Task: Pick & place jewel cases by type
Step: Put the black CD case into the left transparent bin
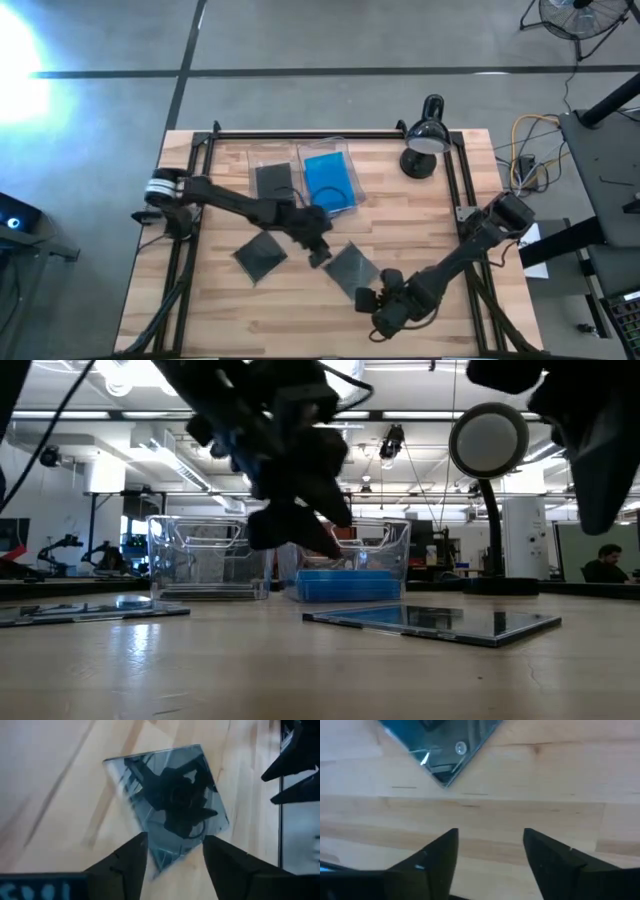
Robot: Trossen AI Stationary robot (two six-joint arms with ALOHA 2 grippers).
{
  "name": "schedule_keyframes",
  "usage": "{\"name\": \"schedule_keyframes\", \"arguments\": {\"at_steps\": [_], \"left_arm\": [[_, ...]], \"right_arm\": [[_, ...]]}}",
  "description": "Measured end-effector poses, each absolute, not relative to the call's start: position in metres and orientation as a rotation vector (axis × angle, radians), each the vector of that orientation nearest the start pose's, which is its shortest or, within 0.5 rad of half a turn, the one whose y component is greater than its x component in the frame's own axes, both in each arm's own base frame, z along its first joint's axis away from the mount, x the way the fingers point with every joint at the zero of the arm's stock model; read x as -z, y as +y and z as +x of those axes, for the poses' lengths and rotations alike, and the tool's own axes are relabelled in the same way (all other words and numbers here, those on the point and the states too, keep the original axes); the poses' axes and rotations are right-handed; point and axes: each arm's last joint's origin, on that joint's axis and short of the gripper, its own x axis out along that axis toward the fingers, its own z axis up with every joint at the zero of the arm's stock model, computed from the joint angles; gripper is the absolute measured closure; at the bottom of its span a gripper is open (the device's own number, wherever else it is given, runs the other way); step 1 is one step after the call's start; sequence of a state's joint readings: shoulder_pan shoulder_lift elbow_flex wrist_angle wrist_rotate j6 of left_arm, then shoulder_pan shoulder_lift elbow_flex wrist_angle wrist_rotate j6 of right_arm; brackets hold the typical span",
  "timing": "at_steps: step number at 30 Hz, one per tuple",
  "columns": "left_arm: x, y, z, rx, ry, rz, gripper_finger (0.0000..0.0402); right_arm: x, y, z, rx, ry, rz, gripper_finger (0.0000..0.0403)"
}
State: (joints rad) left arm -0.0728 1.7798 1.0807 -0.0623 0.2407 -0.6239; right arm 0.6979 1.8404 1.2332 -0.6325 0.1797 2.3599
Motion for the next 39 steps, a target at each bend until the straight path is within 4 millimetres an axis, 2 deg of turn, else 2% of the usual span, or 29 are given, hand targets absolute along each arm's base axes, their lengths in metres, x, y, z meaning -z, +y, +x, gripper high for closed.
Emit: {"name": "schedule_keyframes", "arguments": {"at_steps": [6,9,13,19,30,34,39], "left_arm": [[-0.165,-0.036,0.403,0.035,0.928,-0.596,0.0223],[-0.160,-0.035,0.412,-0.008,0.989,-0.520,0.0223],[-0.150,-0.034,0.418,-0.060,1.067,-0.464,0.0223],[-0.143,-0.034,0.422,-0.037,1.081,-0.541,0.0223],[-0.145,-0.044,0.427,0.040,1.031,-0.622,0.0222],[-0.146,-0.045,0.426,0.041,1.035,-0.625,0.0222],[-0.153,-0.049,0.421,0.115,1.058,-0.646,0.0222]], "right_arm": [[-0.161,0.221,0.269,0.992,0.915,1.495,0.0151],[-0.152,0.215,0.264,1.011,0.901,1.476,0.0147],[-0.138,0.208,0.262,0.933,0.824,1.542,0.0147],[-0.127,0.201,0.263,0.830,0.709,1.621,0.0147],[-0.126,0.181,0.274,0.882,0.581,1.581,0.0153],[-0.128,0.181,0.273,0.867,0.602,1.570,0.0151],[-0.131,0.191,0.262,0.846,0.632,1.525,0.0156]]}}
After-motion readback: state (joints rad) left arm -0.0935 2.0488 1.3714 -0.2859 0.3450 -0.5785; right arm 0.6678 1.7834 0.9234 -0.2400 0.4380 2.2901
